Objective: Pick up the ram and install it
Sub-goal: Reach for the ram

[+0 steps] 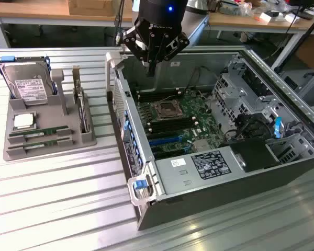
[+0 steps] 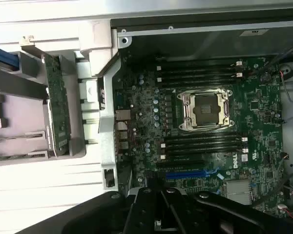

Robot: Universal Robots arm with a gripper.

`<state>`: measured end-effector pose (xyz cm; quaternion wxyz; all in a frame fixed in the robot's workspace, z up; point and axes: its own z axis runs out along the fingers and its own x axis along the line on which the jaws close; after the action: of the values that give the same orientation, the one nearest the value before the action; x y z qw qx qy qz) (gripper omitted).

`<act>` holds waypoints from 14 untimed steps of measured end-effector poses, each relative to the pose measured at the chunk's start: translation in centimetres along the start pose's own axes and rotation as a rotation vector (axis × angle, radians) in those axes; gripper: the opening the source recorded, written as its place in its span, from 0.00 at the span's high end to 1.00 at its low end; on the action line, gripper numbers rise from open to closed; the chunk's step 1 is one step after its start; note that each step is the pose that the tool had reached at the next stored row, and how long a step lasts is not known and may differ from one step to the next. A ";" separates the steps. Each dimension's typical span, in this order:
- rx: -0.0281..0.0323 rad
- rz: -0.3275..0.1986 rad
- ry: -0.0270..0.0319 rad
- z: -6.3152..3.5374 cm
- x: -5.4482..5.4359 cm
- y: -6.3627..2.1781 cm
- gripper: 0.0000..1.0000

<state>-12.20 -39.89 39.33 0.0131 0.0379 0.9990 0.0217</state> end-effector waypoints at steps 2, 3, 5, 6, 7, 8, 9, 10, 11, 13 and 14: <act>0.0000 0.000 0.0000 -0.02 0.7 -0.05 0.89; 0.0000 0.000 0.0000 -0.02 0.7 -0.05 0.89; 0.0000 0.000 0.0000 -0.02 0.8 -0.06 0.89; 0.0000 0.000 0.0000 -0.02 0.9 -0.06 0.89; 0.0001 0.000 0.0000 -0.03 0.9 -0.07 0.89; 0.0000 0.000 0.0000 -0.02 0.9 -0.07 0.89; 0.0000 0.000 0.0000 -0.03 1.0 -0.07 0.89; 0.0000 0.000 0.0000 -0.03 1.0 -0.08 0.89; 0.0000 0.000 0.0000 -0.03 1.0 -0.08 0.89; 0.0000 0.000 0.0000 -0.03 1.1 -0.08 0.89; 0.0000 0.000 0.0000 -0.03 1.1 -0.08 0.89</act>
<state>-13.32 -39.89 39.33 0.0131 0.0379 0.9990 0.0217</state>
